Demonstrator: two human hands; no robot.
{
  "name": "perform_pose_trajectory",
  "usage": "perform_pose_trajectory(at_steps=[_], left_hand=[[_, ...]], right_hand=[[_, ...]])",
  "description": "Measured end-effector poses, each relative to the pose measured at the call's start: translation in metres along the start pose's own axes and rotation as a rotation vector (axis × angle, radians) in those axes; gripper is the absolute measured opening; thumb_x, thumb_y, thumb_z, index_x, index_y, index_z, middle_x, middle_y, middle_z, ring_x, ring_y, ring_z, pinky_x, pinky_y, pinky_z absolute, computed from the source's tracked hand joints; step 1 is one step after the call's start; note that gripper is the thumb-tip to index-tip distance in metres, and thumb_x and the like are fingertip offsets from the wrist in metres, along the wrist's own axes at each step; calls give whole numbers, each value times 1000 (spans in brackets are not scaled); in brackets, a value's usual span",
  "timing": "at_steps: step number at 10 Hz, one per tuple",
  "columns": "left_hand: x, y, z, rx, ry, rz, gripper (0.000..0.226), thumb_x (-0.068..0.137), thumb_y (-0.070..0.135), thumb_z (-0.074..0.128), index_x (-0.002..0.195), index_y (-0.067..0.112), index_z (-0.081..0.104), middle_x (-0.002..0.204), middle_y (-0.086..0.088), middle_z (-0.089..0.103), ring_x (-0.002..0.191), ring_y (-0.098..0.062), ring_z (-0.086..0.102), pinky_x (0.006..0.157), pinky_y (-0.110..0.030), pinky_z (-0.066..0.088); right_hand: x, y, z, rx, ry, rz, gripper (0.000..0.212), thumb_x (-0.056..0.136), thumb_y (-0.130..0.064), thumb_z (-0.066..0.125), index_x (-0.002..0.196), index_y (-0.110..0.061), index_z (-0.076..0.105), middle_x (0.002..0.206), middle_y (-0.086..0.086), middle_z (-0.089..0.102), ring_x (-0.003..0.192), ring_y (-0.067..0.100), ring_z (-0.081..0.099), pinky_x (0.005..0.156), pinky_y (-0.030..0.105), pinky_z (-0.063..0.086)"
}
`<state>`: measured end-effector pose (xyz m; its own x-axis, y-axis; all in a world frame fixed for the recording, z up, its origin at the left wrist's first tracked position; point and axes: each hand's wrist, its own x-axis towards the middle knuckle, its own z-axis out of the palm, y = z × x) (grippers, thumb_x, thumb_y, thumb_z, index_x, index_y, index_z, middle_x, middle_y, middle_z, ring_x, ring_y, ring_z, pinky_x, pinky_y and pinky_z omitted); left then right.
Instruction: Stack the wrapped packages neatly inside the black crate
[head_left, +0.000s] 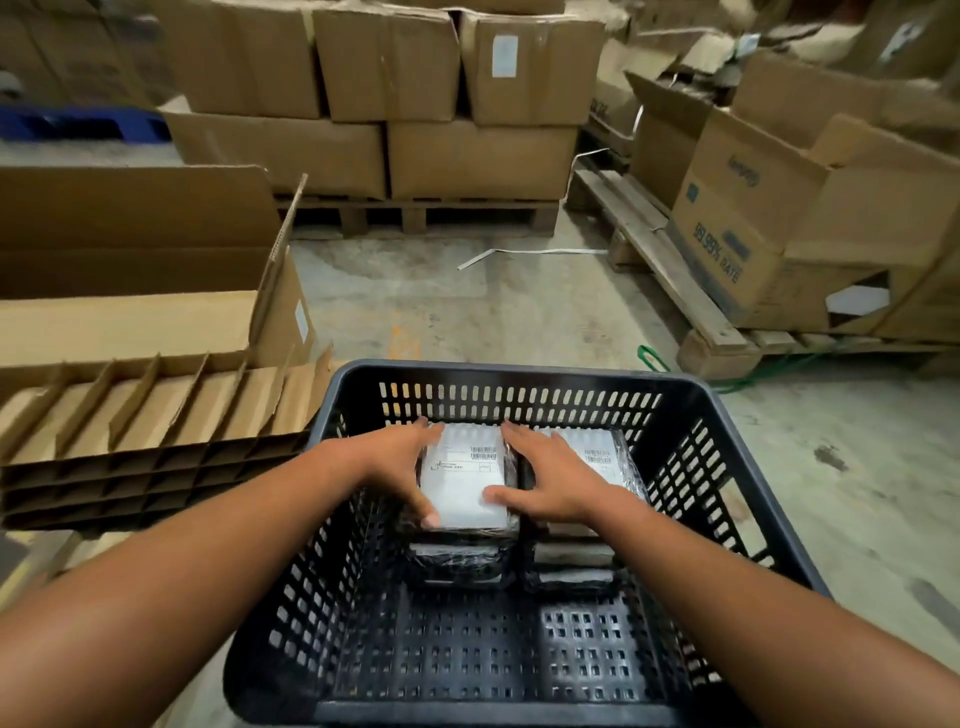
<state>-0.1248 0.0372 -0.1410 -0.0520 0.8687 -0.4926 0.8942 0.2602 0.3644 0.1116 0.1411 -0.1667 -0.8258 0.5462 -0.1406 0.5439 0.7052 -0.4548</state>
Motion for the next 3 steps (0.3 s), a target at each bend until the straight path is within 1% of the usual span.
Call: perform_pose_trajectory(at_steps=[1,2,3], left_hand=[[3,10,-15,-34,60,-115,138,60,47,96,162,13,10,169,-7,20,153,-30,23,124,-42,24],[4,21,-45,-84,51,-171,101,69,28,95,154,14,41,151,-8,52,123,-35,61,89,-38,60],[-7,58,-51,-288,-265,-75,72,82,5,84,146,11,52,138,-11,65,100,-32,74,63,-30,63]], right_hand=[[-5,-17,-42,126,85,20,72,97,-39,72,159,-22,41,156,0,54,142,19,50,119,34,34],[-13,-51,-109,397,228,-38,53,96,-23,75,146,-21,58,131,-5,73,112,9,71,98,32,58],[-37,-109,-206,613,412,-272,30,93,-24,75,123,-21,72,110,-5,80,91,6,75,73,18,59]])
